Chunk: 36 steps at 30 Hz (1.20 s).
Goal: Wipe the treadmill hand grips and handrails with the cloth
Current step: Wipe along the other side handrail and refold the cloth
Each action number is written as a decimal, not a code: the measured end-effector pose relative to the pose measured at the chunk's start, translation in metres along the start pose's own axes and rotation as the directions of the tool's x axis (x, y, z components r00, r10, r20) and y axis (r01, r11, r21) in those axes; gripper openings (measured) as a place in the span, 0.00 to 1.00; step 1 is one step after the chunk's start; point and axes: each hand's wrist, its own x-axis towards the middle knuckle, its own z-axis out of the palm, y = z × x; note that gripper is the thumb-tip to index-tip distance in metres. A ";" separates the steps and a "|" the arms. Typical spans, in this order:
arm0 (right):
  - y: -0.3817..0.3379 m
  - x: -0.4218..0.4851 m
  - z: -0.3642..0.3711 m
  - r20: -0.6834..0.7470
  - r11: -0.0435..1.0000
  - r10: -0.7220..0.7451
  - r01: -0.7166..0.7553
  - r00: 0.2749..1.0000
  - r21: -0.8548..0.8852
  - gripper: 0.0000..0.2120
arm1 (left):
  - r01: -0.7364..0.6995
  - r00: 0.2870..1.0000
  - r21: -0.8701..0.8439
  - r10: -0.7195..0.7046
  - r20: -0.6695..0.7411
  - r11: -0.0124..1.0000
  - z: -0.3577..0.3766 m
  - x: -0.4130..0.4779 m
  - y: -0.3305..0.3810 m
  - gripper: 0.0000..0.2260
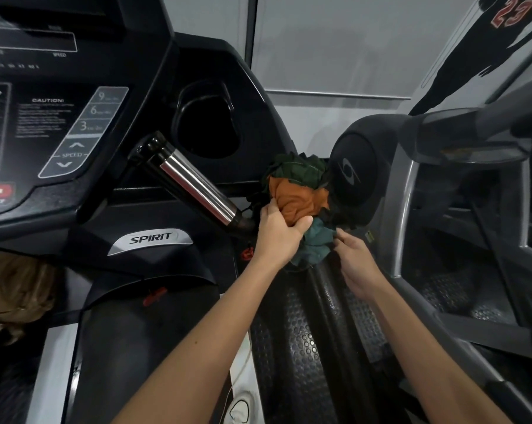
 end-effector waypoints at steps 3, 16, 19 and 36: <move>0.000 0.000 -0.001 -0.018 0.999 0.026 -0.026 0.999 0.031 0.13 | -0.082 0.984 -0.006 0.082 0.160 0.997 -0.009 -0.019 -0.006 0.35; 0.002 0.002 -0.007 0.004 0.997 0.043 -0.043 0.999 0.063 0.12 | -0.117 0.962 0.287 0.036 0.272 0.951 -0.014 -0.013 0.020 0.45; 0.004 0.004 -0.008 0.000 0.997 0.055 -0.054 0.999 0.046 0.13 | -0.123 0.972 0.280 0.059 0.227 0.952 -0.016 -0.007 0.018 0.46; 0.004 0.002 -0.006 0.008 1.000 0.030 -0.030 1.000 0.003 0.15 | -0.149 0.989 0.089 0.150 0.005 0.985 -0.006 -0.007 0.012 0.36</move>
